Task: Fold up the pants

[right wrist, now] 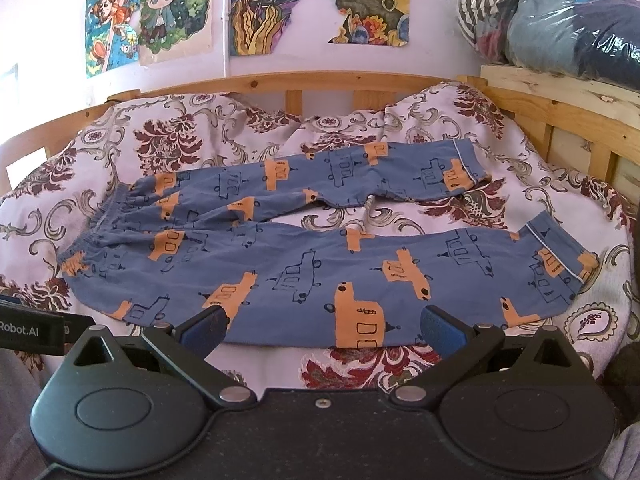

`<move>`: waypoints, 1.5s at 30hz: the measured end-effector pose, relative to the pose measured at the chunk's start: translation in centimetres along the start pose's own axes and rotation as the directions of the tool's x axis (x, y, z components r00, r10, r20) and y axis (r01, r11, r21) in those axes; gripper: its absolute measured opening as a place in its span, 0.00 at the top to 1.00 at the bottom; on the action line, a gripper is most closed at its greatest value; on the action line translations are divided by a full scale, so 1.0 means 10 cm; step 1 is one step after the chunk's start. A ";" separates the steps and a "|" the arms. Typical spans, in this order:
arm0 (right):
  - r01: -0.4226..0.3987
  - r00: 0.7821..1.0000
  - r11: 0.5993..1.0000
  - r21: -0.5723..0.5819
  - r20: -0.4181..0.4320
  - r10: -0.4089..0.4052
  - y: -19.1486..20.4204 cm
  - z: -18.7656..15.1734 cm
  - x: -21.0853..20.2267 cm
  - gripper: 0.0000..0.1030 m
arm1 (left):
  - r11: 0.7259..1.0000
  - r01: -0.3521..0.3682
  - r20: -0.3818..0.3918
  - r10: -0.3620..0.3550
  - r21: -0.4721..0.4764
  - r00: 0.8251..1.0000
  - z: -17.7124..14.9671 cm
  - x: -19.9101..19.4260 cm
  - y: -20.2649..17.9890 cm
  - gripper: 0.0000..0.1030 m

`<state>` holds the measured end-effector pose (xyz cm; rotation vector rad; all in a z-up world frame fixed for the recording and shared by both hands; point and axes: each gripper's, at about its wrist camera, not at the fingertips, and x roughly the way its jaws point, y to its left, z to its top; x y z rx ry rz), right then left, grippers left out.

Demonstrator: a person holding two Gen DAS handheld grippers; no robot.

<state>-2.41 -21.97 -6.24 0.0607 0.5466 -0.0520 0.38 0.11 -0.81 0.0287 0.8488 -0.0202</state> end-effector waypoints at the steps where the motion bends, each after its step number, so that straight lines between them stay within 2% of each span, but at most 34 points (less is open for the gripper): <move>1: 0.001 1.000 1.000 -0.001 -0.002 -0.001 0.00 -0.01 0.00 0.01 | 1.000 0.000 -0.003 0.000 -0.001 1.000 0.01 0.00 0.00 0.00; 7: 0.011 1.000 1.000 0.002 -0.022 -0.011 0.01 0.03 0.03 0.01 | 1.000 0.012 -0.035 -0.013 -0.014 0.999 0.07 0.03 0.02 0.00; 11: -0.011 0.998 1.000 0.009 -0.063 0.011 -0.02 0.10 0.10 0.01 | 0.998 0.050 -0.051 -0.051 -0.027 0.997 0.24 0.05 0.07 0.00; 16: -0.060 0.994 0.995 -0.075 -0.095 0.052 0.02 0.30 0.26 0.01 | 0.997 0.043 0.022 -0.045 0.071 0.999 0.69 0.09 0.24 0.00; 20: -0.154 0.985 0.978 -0.139 -0.100 0.141 0.06 0.59 0.47 0.01 | 0.992 0.032 0.068 -0.040 0.119 0.997 1.19 0.28 0.52 0.00; 23: -0.236 0.970 0.959 -0.160 -0.105 0.221 0.06 0.82 0.71 0.01 | 0.983 0.067 0.070 -0.080 0.168 0.994 1.56 0.55 0.76 0.00; 26: -0.371 0.926 0.909 -0.191 -0.151 0.347 0.06 1.08 1.05 0.01 | 0.970 0.059 0.091 -0.083 0.236 0.992 1.89 0.93 0.98 0.00; 28: -0.420 0.904 0.883 -0.212 -0.191 0.384 0.08 1.25 1.29 0.01 | 0.959 0.072 0.097 -0.102 0.273 0.990 2.03 1.16 1.10 0.00; 30: -0.439 0.895 0.859 -0.265 -0.208 0.394 0.13 1.42 1.52 0.01 | 0.940 0.112 0.076 -0.144 0.323 0.987 2.17 1.42 1.19 0.00; 33: -0.471 0.880 0.818 -0.331 -0.236 0.411 0.19 1.67 1.92 0.01 | 0.886 0.182 0.012 -0.207 0.426 0.978 2.31 1.72 1.21 0.00; 37: -0.554 0.830 0.733 -0.395 -0.333 0.448 0.30 1.92 2.49 0.01 | 0.820 0.273 -0.091 -0.264 0.503 0.960 2.46 2.06 1.16 0.00; 39: -0.574 0.816 0.697 -0.430 -0.374 0.442 0.37 2.04 2.74 0.01 | 0.798 0.307 -0.132 -0.280 0.520 0.951 2.54 2.23 1.17 0.00; 42: -0.577 0.815 0.647 -0.499 -0.412 0.408 0.50 2.17 3.08 0.01 | 0.771 0.359 -0.183 -0.310 0.525 0.933 2.65 2.41 1.22 0.02; 45: -0.560 0.826 0.608 -0.562 -0.428 0.366 0.60 2.26 3.41 0.02 | 0.722 0.433 -0.236 -0.364 0.540 0.901 2.72 2.47 1.25 0.15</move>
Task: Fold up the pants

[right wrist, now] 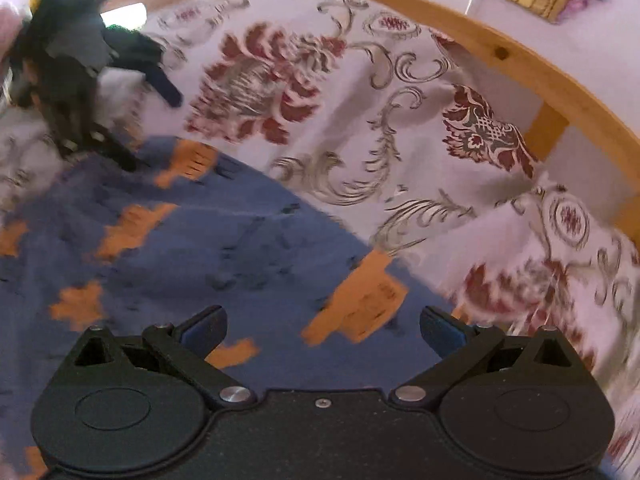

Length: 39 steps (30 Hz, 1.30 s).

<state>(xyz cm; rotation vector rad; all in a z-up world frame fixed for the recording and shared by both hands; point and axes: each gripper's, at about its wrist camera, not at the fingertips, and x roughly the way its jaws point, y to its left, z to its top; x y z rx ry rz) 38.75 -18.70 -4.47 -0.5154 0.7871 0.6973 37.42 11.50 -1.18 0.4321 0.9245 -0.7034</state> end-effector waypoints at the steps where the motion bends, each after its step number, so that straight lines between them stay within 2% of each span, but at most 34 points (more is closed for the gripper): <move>1: 0.004 1.000 1.000 -0.007 -0.015 -0.004 -0.08 0.05 0.08 0.05 | 1.000 0.026 -0.003 -0.026 0.016 1.000 0.01 0.00 0.01 0.19; 3: 0.002 0.999 1.000 -0.003 -0.035 -0.002 -0.22 0.11 0.19 0.10 | 0.998 0.064 -0.005 -0.064 0.018 0.998 0.03 0.00 0.03 0.29; 5: 0.001 0.999 1.000 0.006 -0.039 -0.001 -0.35 0.17 0.27 0.14 | 0.997 0.083 -0.019 -0.083 -0.005 0.996 0.04 0.04 0.09 0.45; 8: -0.020 0.998 1.000 0.010 -0.057 0.020 -0.47 0.24 0.38 0.20 | 0.993 0.100 -0.030 -0.102 -0.065 0.994 0.03 0.09 0.21 0.58; 11: -0.024 0.995 1.000 -0.005 -0.102 0.023 -0.51 0.28 0.49 0.31 | 0.987 0.105 -0.041 -0.111 -0.123 0.993 0.04 0.13 0.28 0.72; 13: -0.016 0.991 1.000 -0.009 -0.130 0.014 -0.52 0.29 0.57 0.43 | 0.987 0.092 -0.067 -0.101 -0.135 0.993 0.06 0.19 0.29 0.83; 14: -0.010 0.991 1.000 -0.011 -0.134 0.008 -0.52 0.29 0.59 0.45 | 0.987 0.089 -0.076 -0.099 -0.132 0.992 0.06 0.20 0.28 0.89; 15: -0.011 0.991 1.000 -0.012 -0.132 0.009 -0.52 0.28 0.60 0.53 | 0.988 0.089 -0.073 -0.099 -0.129 0.992 0.07 0.20 0.26 0.91; 16: -0.013 0.992 1.000 -0.014 -0.129 0.011 -0.51 0.28 0.59 0.65 | 0.988 0.085 -0.065 -0.094 -0.133 0.993 0.07 0.19 0.25 0.96; 17: -0.012 0.992 1.000 -0.023 -0.126 0.009 -0.49 0.28 0.58 0.71 | 0.987 0.075 -0.058 -0.084 -0.139 0.995 0.07 0.17 0.24 0.97; 18: -0.010 0.992 0.999 -0.033 -0.125 0.006 -0.46 0.28 0.57 0.84 | 0.988 0.064 -0.051 -0.072 -0.143 0.996 0.07 0.16 0.23 0.98; 21: 0.012 0.993 0.998 -0.055 -0.118 -0.018 -0.41 0.25 0.53 0.95 | 0.992 0.000 -0.042 -0.005 -0.123 0.999 0.08 0.11 0.15 0.99; 26: 0.096 0.994 0.994 -0.058 -0.044 -0.099 -0.24 0.18 0.33 0.98 | 0.994 -0.096 0.011 0.096 -0.045 0.995 0.06 -0.09 -0.08 0.99; 29: 0.155 0.988 0.987 -0.045 0.016 -0.154 -0.09 0.09 0.14 0.98 | 0.988 -0.154 0.053 0.154 -0.008 0.987 0.04 -0.21 -0.24 0.99; 34: 0.270 0.955 0.963 -0.010 0.130 -0.266 0.26 -0.09 -0.29 0.98 | 0.967 -0.249 0.158 0.237 0.058 0.958 -0.07 -0.49 -0.57 0.99; 39: 0.341 0.917 0.939 0.030 0.210 -0.340 0.62 -0.33 -0.71 0.99 | 0.928 -0.340 0.268 0.292 0.153 0.918 -0.30 -0.75 -1.00 0.99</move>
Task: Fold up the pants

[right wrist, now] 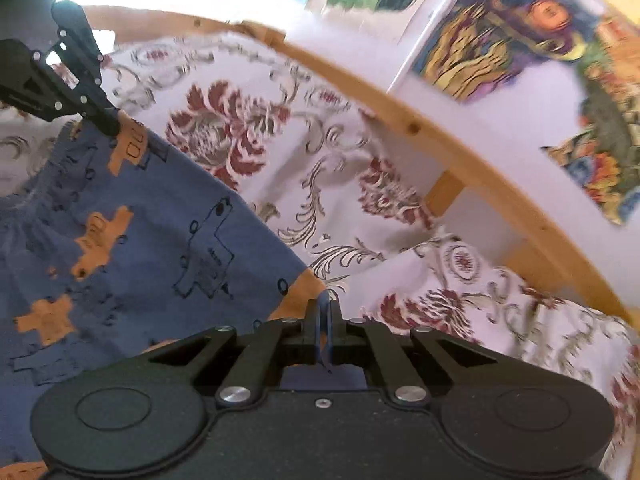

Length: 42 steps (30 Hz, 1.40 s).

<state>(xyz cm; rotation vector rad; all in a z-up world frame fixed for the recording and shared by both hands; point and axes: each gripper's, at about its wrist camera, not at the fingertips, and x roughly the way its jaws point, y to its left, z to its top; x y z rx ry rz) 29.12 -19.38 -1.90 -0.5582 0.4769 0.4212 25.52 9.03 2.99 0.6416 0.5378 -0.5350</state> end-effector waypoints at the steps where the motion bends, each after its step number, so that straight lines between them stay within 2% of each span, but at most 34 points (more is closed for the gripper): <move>1: 0.012 1.000 1.000 0.010 0.014 -0.013 0.04 -0.04 -0.12 0.99 | 1.000 -0.013 0.020 0.013 0.025 1.000 -0.03 -0.07 -0.07 0.99; 5: 0.056 0.997 0.998 0.030 0.060 -0.058 0.29 -0.24 -0.54 0.99 | 0.987 -0.058 0.099 0.044 0.147 0.994 -0.19 -0.38 -0.38 0.99; 7: 0.069 0.995 0.997 0.043 0.070 -0.072 0.47 -0.36 -0.74 0.99 | 0.980 -0.044 0.115 0.023 0.191 0.993 -0.27 -0.48 -0.51 0.99; 9: 0.076 0.994 0.996 0.043 0.075 -0.079 0.66 -0.47 -0.90 0.99 | 0.962 -0.041 0.130 0.006 0.270 0.992 -0.38 -0.58 -0.67 0.99; 13: 0.061 0.996 0.996 0.068 0.054 -0.065 0.99 -0.67 -1.15 0.99 | 0.901 -0.007 0.133 -0.057 0.433 0.989 -0.59 -0.73 -0.98 0.98; 17: 0.045 0.999 0.996 0.078 0.010 -0.046 1.27 -0.82 -1.30 0.99 | 0.829 0.062 0.069 -0.121 0.555 0.990 -0.78 -0.73 -1.20 0.98; 25: 0.030 0.999 0.996 0.086 -0.030 -0.027 1.62 -0.94 -1.48 0.99 | 0.801 0.187 -0.061 -0.186 0.569 0.981 -1.01 -0.68 -1.23 0.97; 37: 0.005 0.998 0.991 0.132 -0.067 0.004 1.74 -1.07 -1.57 0.99 | 0.768 0.245 -0.120 -0.217 0.592 0.969 -1.19 -0.73 -1.30 0.96; 42: -0.009 0.995 0.993 0.121 -0.098 0.021 1.81 -1.14 -1.55 0.99 | 0.769 0.250 -0.135 -0.211 0.589 0.968 -1.22 -0.71 -1.30 0.89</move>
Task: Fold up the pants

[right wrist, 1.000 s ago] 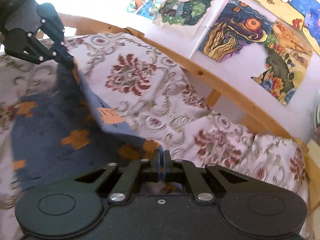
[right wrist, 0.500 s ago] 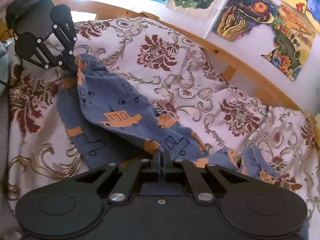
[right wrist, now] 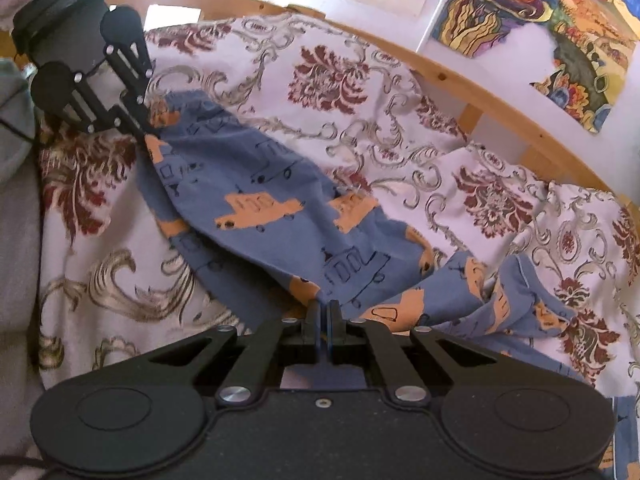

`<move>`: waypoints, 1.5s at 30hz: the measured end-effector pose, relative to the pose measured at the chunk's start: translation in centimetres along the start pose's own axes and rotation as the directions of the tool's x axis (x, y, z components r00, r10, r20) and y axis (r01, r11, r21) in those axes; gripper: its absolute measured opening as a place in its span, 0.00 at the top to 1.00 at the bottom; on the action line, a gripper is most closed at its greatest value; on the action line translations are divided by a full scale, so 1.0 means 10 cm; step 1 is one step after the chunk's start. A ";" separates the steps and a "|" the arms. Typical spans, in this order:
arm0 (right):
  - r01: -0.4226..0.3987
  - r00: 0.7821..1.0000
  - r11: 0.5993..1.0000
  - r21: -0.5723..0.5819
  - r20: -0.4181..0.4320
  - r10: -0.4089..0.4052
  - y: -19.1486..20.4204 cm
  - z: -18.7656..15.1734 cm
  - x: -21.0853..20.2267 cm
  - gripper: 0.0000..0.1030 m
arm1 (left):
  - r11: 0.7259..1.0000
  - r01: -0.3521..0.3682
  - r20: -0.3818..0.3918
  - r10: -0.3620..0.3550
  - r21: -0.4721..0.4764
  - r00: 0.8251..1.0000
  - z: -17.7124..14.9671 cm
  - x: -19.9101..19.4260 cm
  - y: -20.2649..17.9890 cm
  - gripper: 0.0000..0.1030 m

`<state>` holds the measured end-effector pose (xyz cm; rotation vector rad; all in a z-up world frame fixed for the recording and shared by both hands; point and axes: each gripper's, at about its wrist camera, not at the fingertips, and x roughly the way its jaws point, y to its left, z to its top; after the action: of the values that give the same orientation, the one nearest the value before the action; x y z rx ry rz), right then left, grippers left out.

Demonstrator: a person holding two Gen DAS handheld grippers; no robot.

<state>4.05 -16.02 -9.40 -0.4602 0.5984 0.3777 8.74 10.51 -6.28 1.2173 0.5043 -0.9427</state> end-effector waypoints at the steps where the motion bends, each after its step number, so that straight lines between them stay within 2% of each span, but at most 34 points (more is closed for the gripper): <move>1: -0.006 1.000 1.000 0.002 -0.007 0.006 0.00 -0.02 0.02 0.99 | 1.000 0.001 -0.003 -0.001 0.000 1.000 0.00 0.00 0.00 0.86; 3: -0.019 1.000 1.000 0.002 -0.021 0.019 0.01 -0.05 0.05 0.99 | 1.000 0.008 -0.012 -0.008 0.005 1.000 0.00 0.01 0.00 0.81; 4: -0.023 0.999 1.000 -0.006 -0.026 0.023 0.03 -0.07 0.06 0.99 | 1.000 0.013 -0.017 -0.013 0.005 1.000 0.00 0.01 0.00 0.76; 7: -0.031 0.999 0.999 -0.026 -0.034 0.030 0.06 -0.09 0.06 0.99 | 1.000 0.026 -0.034 -0.025 0.010 0.999 0.01 0.00 0.00 0.72; 9: -0.031 0.999 0.999 -0.033 -0.036 0.030 0.07 -0.10 0.05 0.99 | 0.999 0.041 -0.049 -0.040 0.009 0.998 0.02 -0.01 0.03 0.65; 11: -0.041 0.997 0.999 -0.036 -0.064 0.039 0.07 -0.11 0.08 0.99 | 0.998 0.057 -0.064 -0.056 0.003 0.996 0.03 -0.02 0.07 0.49; 12: -0.050 0.995 0.998 -0.036 -0.083 0.047 0.07 -0.13 0.10 0.98 | 0.998 0.058 -0.072 -0.058 0.001 0.996 0.05 -0.04 0.10 0.46; 14: -0.066 0.994 0.998 -0.023 -0.087 0.063 0.07 -0.15 0.11 0.89 | 0.998 0.064 -0.094 -0.065 -0.010 0.993 0.08 -0.09 0.16 0.28; 16: -0.103 0.992 0.995 0.005 -0.075 0.103 0.04 -0.15 0.07 0.64 | 0.998 0.054 -0.100 -0.056 -0.028 0.993 0.13 -0.16 0.21 0.14; 17: -0.115 0.991 0.993 0.016 -0.065 0.116 0.03 -0.13 0.04 0.57 | 0.998 0.043 -0.099 -0.046 -0.037 0.994 0.16 -0.21 0.25 0.10; 19: -0.137 0.990 0.989 0.055 -0.037 0.139 -0.01 -0.11 -0.05 0.32 | 0.998 0.020 -0.100 -0.026 -0.062 0.995 0.24 -0.32 0.34 0.07; 21: -0.113 0.994 0.990 0.089 -0.004 0.113 -0.08 -0.09 -0.12 0.25 | 0.993 -0.003 -0.087 -0.007 -0.117 0.996 0.35 -0.41 0.44 0.03; 23: -0.073 0.997 0.987 0.146 0.034 0.069 -0.21 -0.08 -0.20 0.16 | 0.977 -0.010 -0.052 -0.002 -0.215 0.999 0.50 -0.46 0.56 0.00; 25: -0.027 0.997 0.973 0.230 0.074 0.010 -0.39 -0.10 -0.27 0.01 | 0.933 -0.004 0.007 0.007 -0.359 1.000 0.70 -0.46 0.70 0.00; 26: 0.015 0.995 0.963 0.271 0.088 -0.040 -0.48 -0.11 -0.30 0.01 | 0.899 0.010 0.046 0.011 -0.437 0.999 0.80 -0.43 0.76 0.00; 28: 0.106 0.987 0.935 0.338 0.080 -0.141 -0.68 -0.14 -0.32 0.01 | 0.800 0.051 0.112 0.021 -0.598 0.994 1.02 -0.31 0.86 0.00; 30: 0.184 0.973 0.895 0.407 0.053 -0.224 -0.89 -0.20 -0.35 0.01 | 0.675 0.114 0.169 0.017 -0.729 0.985 1.22 -0.14 0.90 0.00; 32: 0.227 0.959 0.830 0.509 0.029 -0.281 -1.11 -0.28 -0.39 0.01 | 0.589 0.162 0.202 0.002 -0.791 0.979 1.42 0.04 0.86 0.00; 33: 0.228 0.957 0.798 0.558 0.023 -0.289 -1.21 -0.33 -0.42 0.01 | 0.574 0.174 0.206 -0.010 -0.800 0.979 1.49 0.12 0.84 0.00; 35: 0.228 0.952 0.735 0.639 0.011 -0.305 -1.37 -0.44 -0.47 0.01 | 0.571 0.179 0.203 -0.022 -0.801 0.979 1.65 0.23 0.72 0.00; 38: 0.236 0.949 0.669 0.705 -0.020 -0.314 -1.51 -0.55 -0.51 0.01 | 0.548 0.127 0.162 0.015 -0.827 0.987 1.84 0.32 0.47 0.00; 39: 0.234 0.950 0.653 0.720 -0.028 -0.310 -1.55 -0.58 -0.51 0.01 | 0.540 0.093 0.125 0.023 -0.836 0.992 1.90 0.35 0.37 0.00; 42: 0.226 0.956 0.631 0.742 -0.047 -0.289 -1.59 -0.64 -0.51 0.01 | 0.522 -0.003 0.023 0.044 -0.853 0.999 2.02 0.46 0.08 0.00; 45: 0.240 0.959 0.625 0.743 -0.081 -0.271 -1.58 -0.64 -0.46 0.01 | 0.530 -0.140 -0.108 0.092 -0.837 0.990 2.13 0.55 -0.16 0.00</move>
<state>4.97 -33.37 -6.46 0.2743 0.5855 -0.1603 7.22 -11.47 -4.88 0.3536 0.7916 -0.4174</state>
